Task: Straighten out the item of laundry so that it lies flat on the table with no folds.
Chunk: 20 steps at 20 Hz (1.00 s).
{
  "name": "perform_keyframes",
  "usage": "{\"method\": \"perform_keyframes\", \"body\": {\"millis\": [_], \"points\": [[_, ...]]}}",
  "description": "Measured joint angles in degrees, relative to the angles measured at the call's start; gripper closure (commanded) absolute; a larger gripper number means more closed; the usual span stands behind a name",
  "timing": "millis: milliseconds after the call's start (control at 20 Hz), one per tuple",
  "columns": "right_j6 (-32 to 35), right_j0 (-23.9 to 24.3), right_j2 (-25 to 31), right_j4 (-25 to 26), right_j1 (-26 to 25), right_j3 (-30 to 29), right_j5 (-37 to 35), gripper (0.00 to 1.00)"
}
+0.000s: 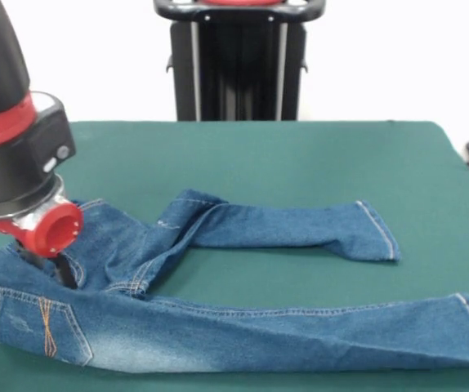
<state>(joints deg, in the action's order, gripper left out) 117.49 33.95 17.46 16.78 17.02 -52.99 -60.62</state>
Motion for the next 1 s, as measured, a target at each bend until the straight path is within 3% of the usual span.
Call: {"method": "perform_keyframes", "body": {"millis": [1000], "points": [[0.0, -1.7, 0.0, 0.9, 2.4, 5.5, -1.7, 0.00]]}}
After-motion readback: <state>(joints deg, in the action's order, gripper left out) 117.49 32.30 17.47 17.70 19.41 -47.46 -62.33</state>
